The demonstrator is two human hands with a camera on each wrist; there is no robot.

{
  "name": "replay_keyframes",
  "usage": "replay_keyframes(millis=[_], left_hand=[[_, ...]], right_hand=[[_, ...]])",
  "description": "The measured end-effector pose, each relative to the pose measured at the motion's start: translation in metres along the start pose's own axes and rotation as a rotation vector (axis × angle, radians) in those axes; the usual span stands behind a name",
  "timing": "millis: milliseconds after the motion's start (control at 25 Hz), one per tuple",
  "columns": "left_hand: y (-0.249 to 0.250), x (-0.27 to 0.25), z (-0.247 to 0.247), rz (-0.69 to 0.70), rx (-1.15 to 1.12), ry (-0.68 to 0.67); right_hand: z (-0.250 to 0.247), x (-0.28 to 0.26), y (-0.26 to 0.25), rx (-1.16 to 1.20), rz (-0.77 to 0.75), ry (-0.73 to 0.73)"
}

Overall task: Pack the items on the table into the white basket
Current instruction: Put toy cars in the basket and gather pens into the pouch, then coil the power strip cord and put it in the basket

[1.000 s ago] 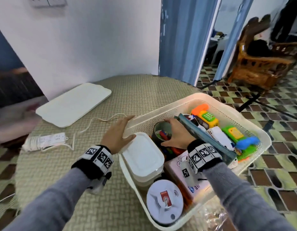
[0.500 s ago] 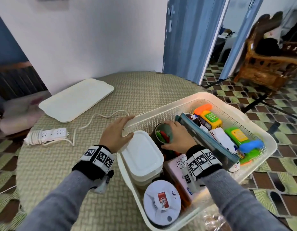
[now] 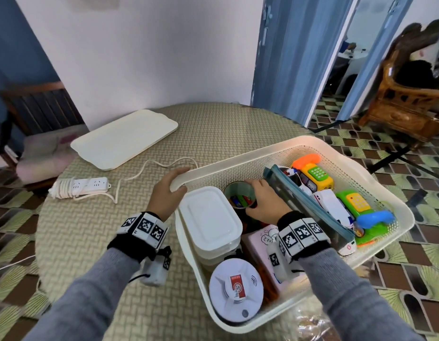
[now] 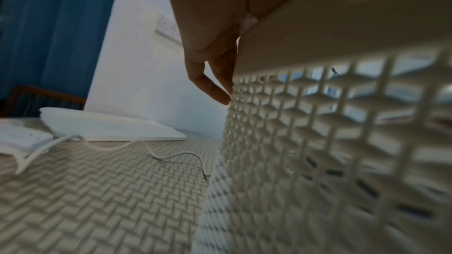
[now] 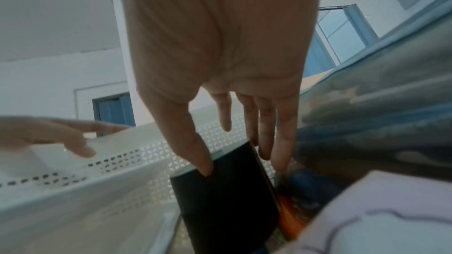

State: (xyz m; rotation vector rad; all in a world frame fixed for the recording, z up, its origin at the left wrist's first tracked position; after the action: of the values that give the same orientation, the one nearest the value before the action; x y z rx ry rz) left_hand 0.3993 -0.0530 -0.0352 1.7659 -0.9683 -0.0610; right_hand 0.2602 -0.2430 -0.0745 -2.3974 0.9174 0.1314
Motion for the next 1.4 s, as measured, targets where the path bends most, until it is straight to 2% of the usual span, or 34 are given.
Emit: replay_keyframes(millis=[200,360,520,720,920,1080,1280,1400], left_hand=[[0.0,-0.028,-0.007,-0.056,-0.207,0.065],[-0.006,-0.037,-0.028,-0.1,-0.211,0.059],[-0.024,-0.038,-0.074,-0.08,-0.176,0.091],[-0.083,-0.04,-0.164,-0.144,-0.12,0.129],[-0.152,-0.054,-0.25,-0.222,-0.065,0.142],[-0.202,-0.068,-0.301,-0.285,-0.034,0.167],[-0.246,-0.061,-0.335,-0.306,0.125,0.155],[-0.278,-0.044,-0.341,-0.305,0.244,0.082]], right_hand=[[-0.026,-0.014,-0.041,-0.007,-0.087,0.067],[-0.047,-0.033,-0.119,0.104,-0.282,0.082],[-0.036,-0.038,-0.202,0.165,-0.399,0.04],[0.025,-0.017,-0.307,-0.009,-0.403,-0.061],[0.098,0.009,-0.373,-0.191,-0.336,-0.172],[0.167,0.037,-0.395,-0.165,-0.263,-0.243],[0.24,0.082,-0.392,-0.088,-0.134,-0.288],[0.273,0.112,-0.392,-0.117,-0.101,-0.303]])
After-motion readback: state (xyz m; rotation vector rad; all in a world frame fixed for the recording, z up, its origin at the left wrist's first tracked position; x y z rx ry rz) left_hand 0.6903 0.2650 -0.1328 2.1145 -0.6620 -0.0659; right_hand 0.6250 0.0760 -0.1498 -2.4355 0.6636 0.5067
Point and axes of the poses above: each hand's wrist, its own x-axis towards the middle knuckle, its own z-axis out of the palm, y = z × x, the point moved 10 cm from there along x, towards the middle knuckle, and after that the axes turned 15 degrees about z, right-handed, at the moved point
